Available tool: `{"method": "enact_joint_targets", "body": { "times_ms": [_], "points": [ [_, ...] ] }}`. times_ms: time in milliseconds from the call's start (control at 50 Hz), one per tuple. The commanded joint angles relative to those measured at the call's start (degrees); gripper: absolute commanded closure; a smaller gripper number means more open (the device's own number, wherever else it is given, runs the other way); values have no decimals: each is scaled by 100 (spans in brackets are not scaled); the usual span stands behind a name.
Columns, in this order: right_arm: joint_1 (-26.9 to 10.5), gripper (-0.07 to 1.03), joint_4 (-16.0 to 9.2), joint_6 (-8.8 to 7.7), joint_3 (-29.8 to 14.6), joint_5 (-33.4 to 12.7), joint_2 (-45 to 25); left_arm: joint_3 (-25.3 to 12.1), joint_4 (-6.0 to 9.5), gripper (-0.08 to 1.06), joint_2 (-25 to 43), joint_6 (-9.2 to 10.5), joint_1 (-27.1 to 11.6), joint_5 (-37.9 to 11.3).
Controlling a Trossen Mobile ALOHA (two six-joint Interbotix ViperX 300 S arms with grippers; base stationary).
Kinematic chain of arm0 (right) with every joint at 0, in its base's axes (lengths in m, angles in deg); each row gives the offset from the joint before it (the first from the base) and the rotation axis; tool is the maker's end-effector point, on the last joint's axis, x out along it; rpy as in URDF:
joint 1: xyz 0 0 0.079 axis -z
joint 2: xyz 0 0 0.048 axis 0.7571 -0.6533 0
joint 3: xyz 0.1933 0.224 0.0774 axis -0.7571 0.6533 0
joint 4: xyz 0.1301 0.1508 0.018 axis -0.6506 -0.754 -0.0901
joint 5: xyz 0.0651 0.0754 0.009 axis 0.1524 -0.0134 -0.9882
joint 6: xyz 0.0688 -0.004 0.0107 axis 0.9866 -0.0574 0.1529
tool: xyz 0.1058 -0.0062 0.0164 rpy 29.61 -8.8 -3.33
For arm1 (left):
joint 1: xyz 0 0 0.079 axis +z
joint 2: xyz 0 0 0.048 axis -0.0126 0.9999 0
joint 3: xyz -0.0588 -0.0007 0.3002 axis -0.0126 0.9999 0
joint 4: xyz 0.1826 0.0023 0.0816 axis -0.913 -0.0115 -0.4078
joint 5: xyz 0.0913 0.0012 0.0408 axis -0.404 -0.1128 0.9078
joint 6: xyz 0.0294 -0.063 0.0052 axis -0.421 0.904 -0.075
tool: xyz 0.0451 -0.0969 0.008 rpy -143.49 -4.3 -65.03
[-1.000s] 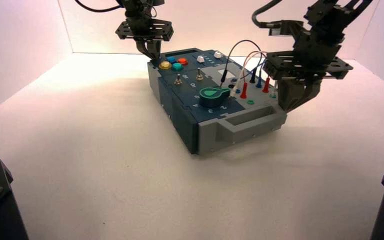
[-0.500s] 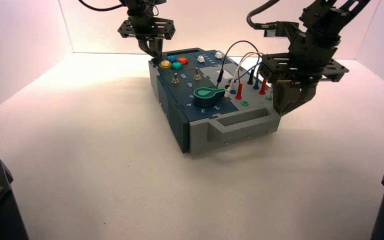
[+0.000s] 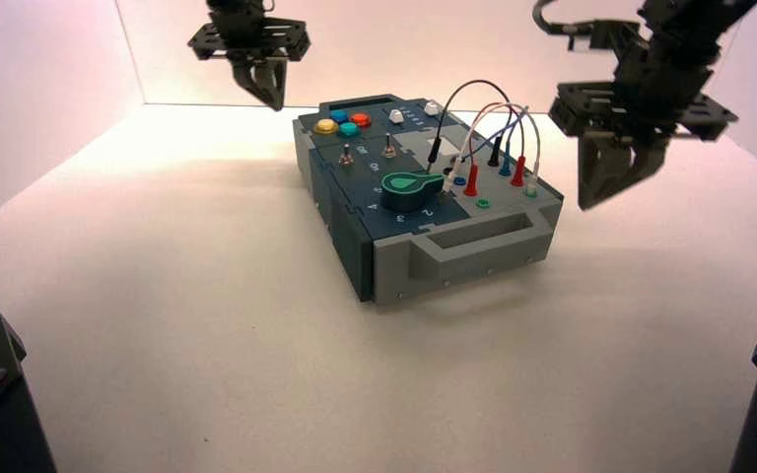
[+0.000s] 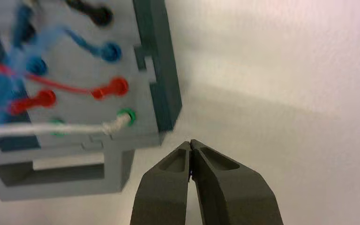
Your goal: Rotate the box clockwise.
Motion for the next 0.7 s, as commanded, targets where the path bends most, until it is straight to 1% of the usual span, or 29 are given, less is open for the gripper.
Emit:
{"method": "enact_joint_targets", "body": {
  "times_ms": [20,140,260,460,520,640,700],
  "points": [
    [35,98,88,18,-334,35,-35,185,18,101,-316,53,-26,0],
    [35,98,105,18,-554,53,-211,404,18,101,-352,62,-35,53],
    [35,98,105,0,-598,97,-334,580,44,101,-378,79,-79,211],
    [35,98,123,-18,-519,299,-387,598,53,101,-334,79,-237,334],
    [26,98,132,-26,-510,316,-413,571,70,101,-299,105,-316,334],
    [18,98,141,-62,-501,369,-510,563,79,101,-255,246,-439,334],
    [0,98,141,-70,-510,387,-580,554,79,101,-229,255,-501,343]
  ]
}}
